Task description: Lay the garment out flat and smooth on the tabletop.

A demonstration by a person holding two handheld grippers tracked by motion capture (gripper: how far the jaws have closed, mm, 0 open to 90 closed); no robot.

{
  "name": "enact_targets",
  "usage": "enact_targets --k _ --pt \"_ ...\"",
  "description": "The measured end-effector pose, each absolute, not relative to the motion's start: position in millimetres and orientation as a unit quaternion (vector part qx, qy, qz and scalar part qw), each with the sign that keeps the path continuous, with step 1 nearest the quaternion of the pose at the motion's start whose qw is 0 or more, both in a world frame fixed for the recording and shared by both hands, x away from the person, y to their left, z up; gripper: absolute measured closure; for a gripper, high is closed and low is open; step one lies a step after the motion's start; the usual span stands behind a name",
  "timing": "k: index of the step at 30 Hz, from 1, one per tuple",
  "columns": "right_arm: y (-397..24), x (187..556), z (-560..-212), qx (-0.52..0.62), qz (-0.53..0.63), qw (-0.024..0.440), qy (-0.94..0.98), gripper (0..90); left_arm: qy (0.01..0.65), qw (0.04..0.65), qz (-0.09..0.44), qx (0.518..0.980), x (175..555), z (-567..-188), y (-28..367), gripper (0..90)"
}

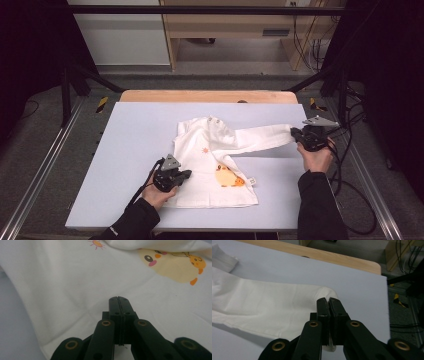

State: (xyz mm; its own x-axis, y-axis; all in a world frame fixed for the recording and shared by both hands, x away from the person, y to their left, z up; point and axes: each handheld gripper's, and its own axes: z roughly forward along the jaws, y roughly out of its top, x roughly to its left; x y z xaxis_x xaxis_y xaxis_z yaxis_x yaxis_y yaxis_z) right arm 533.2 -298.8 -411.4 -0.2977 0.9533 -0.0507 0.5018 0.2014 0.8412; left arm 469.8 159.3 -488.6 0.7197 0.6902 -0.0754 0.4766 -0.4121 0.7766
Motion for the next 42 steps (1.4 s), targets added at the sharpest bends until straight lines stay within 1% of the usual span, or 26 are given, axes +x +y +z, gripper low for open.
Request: enact_targets --k 7,11,16,19,20,23,26,29,31,33,34,37,42 --pt "-334 526 -407 0.547 0.340 0.348 0.682 87.7 0.351 0.413 0.129 0.830 470 -489 159 89.6" --pt "-345 524 -408 0.563 0.330 0.355 0.669 87.6 0.351 0.413 0.129 0.830 470 -489 159 89.6" --pt "-348 524 -410 0.577 0.309 0.363 0.663 87.3 0.351 0.413 0.130 0.830 470 -489 159 89.6" --pt "-347 526 -408 0.575 0.311 0.368 0.661 85.3 0.352 0.413 0.128 0.830 470 -489 159 89.6" --pt "-346 526 -407 0.572 0.315 0.368 0.662 82.8 0.352 0.414 0.128 0.830 470 -489 159 89.6" --pt "-337 528 -405 0.560 0.333 0.368 0.663 69.9 0.352 0.413 0.128 0.830 470 -488 159 89.6" --pt "-324 529 -403 0.538 0.373 0.354 0.667 49.4 0.351 0.414 0.125 0.831 470 -488 160 89.6" --pt "-306 529 -402 0.511 0.422 0.328 0.673 33.4 0.348 0.423 0.120 0.828 469 -484 162 89.6" --pt "-292 528 -402 0.493 0.448 0.309 0.679 26.7 0.346 0.436 0.121 0.822 467 -479 165 89.3" --pt "-278 525 -404 0.474 0.463 0.294 0.689 19.5 0.347 0.446 0.120 0.816 466 -473 169 86.9" --pt "-272 524 -404 0.467 0.470 0.286 0.693 17.3 0.347 0.450 0.119 0.814 465 -470 171 85.3" --pt "-255 520 -408 0.446 0.489 0.256 0.704 14.6 0.350 0.459 0.122 0.807 464 -464 179 75.9" --pt "-235 511 -420 0.424 0.505 0.213 0.721 11.5 0.362 0.469 0.135 0.794 466 -458 191 57.1"
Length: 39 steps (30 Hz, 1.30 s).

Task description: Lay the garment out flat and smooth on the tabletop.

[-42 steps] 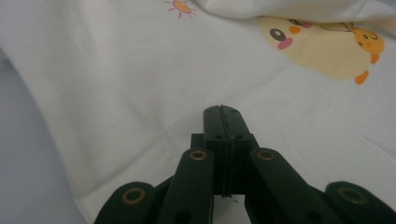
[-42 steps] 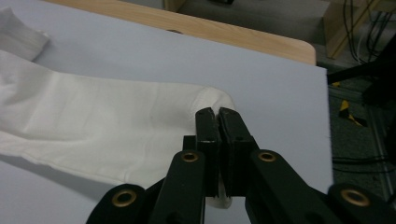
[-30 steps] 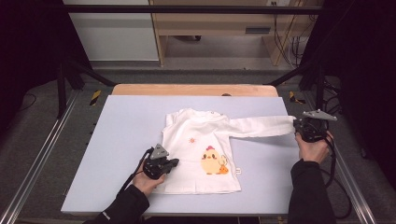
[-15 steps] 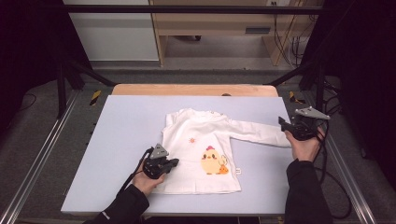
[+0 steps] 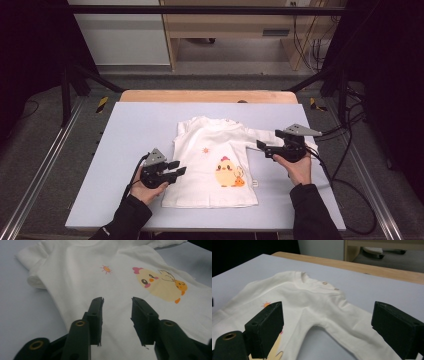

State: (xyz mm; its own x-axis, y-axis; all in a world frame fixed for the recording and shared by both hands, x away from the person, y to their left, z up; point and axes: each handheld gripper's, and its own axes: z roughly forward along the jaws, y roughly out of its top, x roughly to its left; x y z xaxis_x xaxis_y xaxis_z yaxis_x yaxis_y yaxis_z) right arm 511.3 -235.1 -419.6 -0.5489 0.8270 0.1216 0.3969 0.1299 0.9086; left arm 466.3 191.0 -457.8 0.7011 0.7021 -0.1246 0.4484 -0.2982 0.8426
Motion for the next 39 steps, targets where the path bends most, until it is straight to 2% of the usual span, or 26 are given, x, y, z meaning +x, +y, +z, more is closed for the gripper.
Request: enact_targets --k 3,6,11,15,17,27,35,39 --pt "-227 507 -425 0.411 0.508 0.195 0.731 14.2 0.364 0.472 0.143 0.790 468 -454 196 45.4" --pt "-220 501 -429 0.396 0.519 0.180 0.736 21.0 0.367 0.477 0.141 0.786 470 -451 200 34.4" --pt "-210 492 -438 0.369 0.511 0.171 0.757 37.9 0.368 0.480 0.141 0.784 472 -445 210 22.0" --pt "-202 486 -446 0.353 0.498 0.164 0.775 45.9 0.371 0.480 0.148 0.781 475 -440 215 13.3" --pt "-198 485 -448 0.343 0.501 0.157 0.779 52.9 0.373 0.479 0.150 0.780 477 -438 218 10.7" --pt "-175 470 -459 0.306 0.454 0.133 0.826 65.6 0.383 0.471 0.159 0.779 498 -423 227 4.2" --pt "-173 461 -463 0.310 0.449 0.104 0.832 89.2 0.389 0.457 0.170 0.782 519 -412 223 3.3" --pt "-172 458 -466 0.308 0.446 0.095 0.835 90.0 0.392 0.457 0.170 0.780 529 -409 220 3.3"
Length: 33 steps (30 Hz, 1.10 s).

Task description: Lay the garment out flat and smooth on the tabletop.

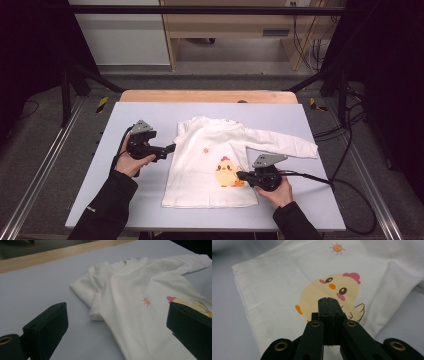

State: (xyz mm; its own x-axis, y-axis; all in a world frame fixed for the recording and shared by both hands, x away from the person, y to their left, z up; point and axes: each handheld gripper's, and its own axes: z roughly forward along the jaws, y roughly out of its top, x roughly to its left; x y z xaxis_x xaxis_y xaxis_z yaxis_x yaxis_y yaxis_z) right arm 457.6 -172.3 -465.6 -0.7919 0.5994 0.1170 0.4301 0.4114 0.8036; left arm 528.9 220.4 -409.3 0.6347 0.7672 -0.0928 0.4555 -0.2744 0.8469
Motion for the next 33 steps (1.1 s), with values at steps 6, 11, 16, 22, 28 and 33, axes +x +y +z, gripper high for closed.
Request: enact_targets --k 6,11,16,22,28,33 --pt "-167 454 -474 0.304 0.440 0.084 0.841 90.0 0.397 0.450 0.174 0.781 544 -408 216 3.3" --pt "-164 454 -481 0.297 0.430 0.082 0.849 90.0 0.403 0.438 0.171 0.785 556 -412 212 3.3" --pt "-161 455 -487 0.291 0.408 0.080 0.862 90.0 0.411 0.428 0.172 0.786 568 -416 209 3.4" --pt "-161 453 -489 0.287 0.412 0.087 0.860 90.0 0.425 0.415 0.176 0.785 585 -421 206 3.4" --pt "-161 450 -491 0.283 0.418 0.099 0.858 90.0 0.438 0.408 0.179 0.781 601 -433 201 4.4" --pt "-161 449 -492 0.282 0.419 0.102 0.857 90.0 0.453 0.401 0.180 0.775 610 -447 199 6.5"
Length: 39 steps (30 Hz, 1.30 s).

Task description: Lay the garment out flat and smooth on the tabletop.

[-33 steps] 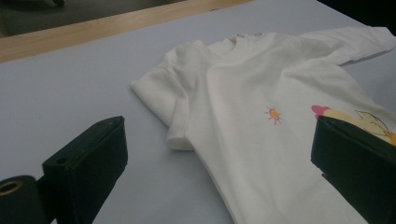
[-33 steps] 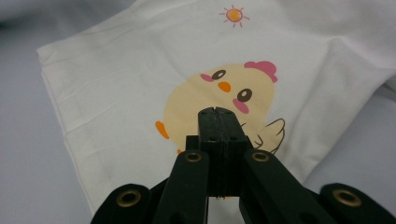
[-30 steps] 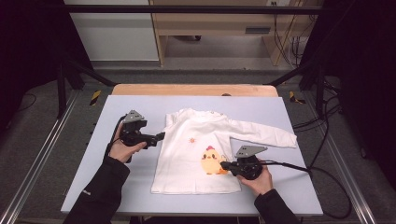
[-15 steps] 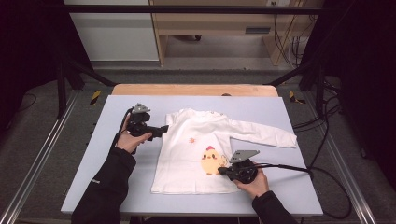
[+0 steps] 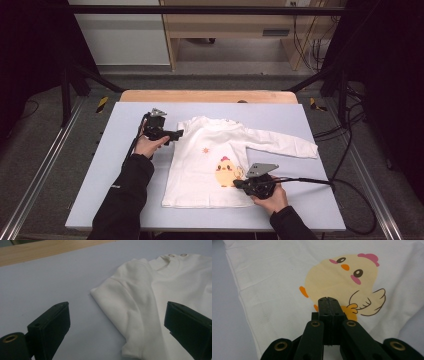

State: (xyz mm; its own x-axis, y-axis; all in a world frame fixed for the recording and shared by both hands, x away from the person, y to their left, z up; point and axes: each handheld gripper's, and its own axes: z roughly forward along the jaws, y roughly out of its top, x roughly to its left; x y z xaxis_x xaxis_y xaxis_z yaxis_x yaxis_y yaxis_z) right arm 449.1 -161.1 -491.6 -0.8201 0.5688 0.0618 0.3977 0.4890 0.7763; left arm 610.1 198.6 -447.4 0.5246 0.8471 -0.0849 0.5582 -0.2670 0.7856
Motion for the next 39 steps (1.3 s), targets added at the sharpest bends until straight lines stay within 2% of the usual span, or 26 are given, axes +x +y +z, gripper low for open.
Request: enact_targets --k 4,11,17,22,27,32,39 --pt "-161 449 -492 0.283 0.419 0.100 0.857 90.0 0.467 0.390 0.179 0.773 616 -458 198 9.7" --pt "-161 449 -492 0.284 0.419 0.099 0.856 90.0 0.474 0.388 0.158 0.775 620 -470 194 25.5" --pt "-161 450 -492 0.284 0.420 0.098 0.856 90.0 0.468 0.389 0.139 0.781 619 -475 186 49.3" --pt "-162 450 -492 0.285 0.420 0.098 0.856 90.0 0.470 0.382 0.146 0.782 616 -477 179 61.3" --pt "-162 450 -492 0.285 0.420 0.097 0.856 90.0 0.479 0.384 0.132 0.778 615 -476 176 79.5" --pt "-162 450 -492 0.285 0.420 0.097 0.856 90.0 0.477 0.390 0.147 0.773 610 -466 176 83.8" --pt "-162 450 -492 0.286 0.421 0.096 0.856 90.0 0.436 0.462 0.146 0.758 588 -422 164 84.2"
